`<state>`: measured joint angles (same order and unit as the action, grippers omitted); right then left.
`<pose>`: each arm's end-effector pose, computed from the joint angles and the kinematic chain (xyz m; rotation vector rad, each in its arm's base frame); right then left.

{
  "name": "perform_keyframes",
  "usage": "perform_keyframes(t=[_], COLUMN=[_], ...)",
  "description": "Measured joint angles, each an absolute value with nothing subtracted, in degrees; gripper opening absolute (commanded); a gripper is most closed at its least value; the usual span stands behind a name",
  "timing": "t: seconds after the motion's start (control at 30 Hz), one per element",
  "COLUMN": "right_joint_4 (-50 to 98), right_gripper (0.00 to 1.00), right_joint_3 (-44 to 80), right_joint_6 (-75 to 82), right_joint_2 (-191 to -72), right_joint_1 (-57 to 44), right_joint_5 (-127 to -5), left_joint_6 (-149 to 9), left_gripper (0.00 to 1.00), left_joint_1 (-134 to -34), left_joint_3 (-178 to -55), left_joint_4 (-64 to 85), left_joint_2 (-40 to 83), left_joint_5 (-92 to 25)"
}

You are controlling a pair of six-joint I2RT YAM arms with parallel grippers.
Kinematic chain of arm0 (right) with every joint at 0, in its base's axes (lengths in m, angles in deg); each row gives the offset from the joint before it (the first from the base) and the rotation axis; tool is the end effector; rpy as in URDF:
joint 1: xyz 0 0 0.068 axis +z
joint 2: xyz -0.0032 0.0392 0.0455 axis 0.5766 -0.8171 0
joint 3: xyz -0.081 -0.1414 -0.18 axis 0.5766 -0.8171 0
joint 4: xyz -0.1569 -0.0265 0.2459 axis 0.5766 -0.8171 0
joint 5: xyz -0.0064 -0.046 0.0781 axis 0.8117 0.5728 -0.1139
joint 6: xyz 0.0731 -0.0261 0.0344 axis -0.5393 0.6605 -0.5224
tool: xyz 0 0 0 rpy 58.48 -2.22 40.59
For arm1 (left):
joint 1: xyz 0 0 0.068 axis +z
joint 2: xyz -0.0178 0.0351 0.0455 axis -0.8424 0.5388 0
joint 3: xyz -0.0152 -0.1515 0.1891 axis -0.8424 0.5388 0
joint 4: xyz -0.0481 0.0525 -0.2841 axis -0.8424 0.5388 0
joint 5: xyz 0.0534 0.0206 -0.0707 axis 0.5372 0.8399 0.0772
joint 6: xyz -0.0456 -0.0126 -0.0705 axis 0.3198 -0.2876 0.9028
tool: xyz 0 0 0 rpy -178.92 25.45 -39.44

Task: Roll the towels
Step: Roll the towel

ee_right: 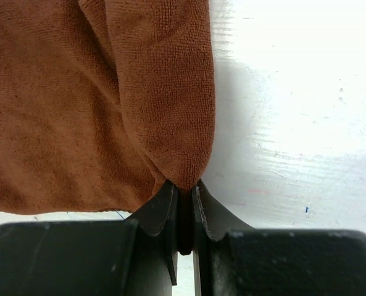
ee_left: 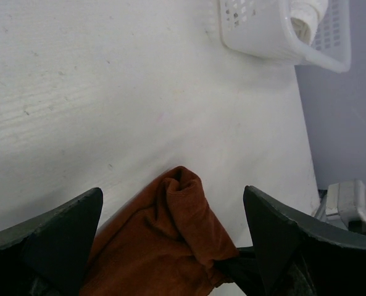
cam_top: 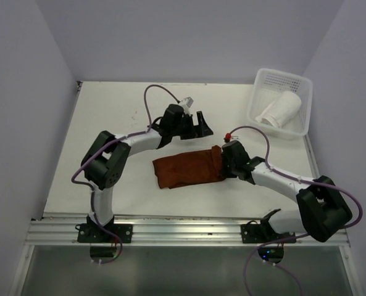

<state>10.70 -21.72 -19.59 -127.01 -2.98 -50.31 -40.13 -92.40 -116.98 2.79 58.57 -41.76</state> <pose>0.2603 0.1518 0.0836 0.0041 2.5303 0.2659 0.3876 -0.2976 0.1221 0.0568 2.2701 -1.0717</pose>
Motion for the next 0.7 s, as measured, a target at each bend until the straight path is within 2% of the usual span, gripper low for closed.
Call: perform_keyframes(t=[0.4,0.7], right_joint_4=[8.2,8.8], right_gripper=[0.0,0.0], right_joint_3=[-21.5,-22.1], right_joint_6=[-20.0,-18.9], right_joint_2=[-123.5,-122.5], right_joint_1=[-1.5,0.5], right_joint_5=[-42.0,-38.4], left_joint_6=[-26.6,-23.9], left_gripper=[1.0,1.0], left_joint_1=[-95.8,-97.6], left_joint_3=[-117.0,-117.8], left_joint_4=[-5.5,-4.9], left_joint_2=[62.6,66.8], left_joint_5=[-51.8,-53.2])
